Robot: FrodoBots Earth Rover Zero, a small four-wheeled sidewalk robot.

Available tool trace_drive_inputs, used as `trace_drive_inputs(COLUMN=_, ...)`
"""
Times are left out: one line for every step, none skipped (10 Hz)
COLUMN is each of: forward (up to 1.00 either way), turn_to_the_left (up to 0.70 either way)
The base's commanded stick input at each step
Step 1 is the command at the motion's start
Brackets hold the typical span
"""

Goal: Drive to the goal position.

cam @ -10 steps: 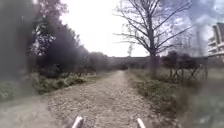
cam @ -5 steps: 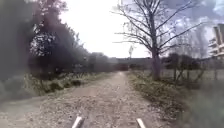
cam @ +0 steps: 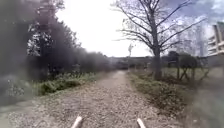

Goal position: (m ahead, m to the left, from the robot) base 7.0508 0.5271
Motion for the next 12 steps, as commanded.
trace_drive_inputs(forward=0.85, turn_to_the_left=0.00)
trace_drive_inputs(forward=0.85, turn_to_the_left=0.00)
trace_drive_inputs(forward=0.85, turn_to_the_left=0.00)
trace_drive_inputs(forward=0.85, turn_to_the_left=0.00)
trace_drive_inputs(forward=0.85, turn_to_the_left=-0.26)
trace_drive_inputs(forward=0.85, turn_to_the_left=-0.17)
trace_drive_inputs(forward=0.85, turn_to_the_left=0.00)
trace_drive_inputs(forward=0.85, turn_to_the_left=0.00)
trace_drive_inputs(forward=0.85, turn_to_the_left=0.00)
trace_drive_inputs(forward=0.85, turn_to_the_left=0.00)
trace_drive_inputs(forward=0.85, turn_to_the_left=0.00)
trace_drive_inputs(forward=0.85, turn_to_the_left=0.00)
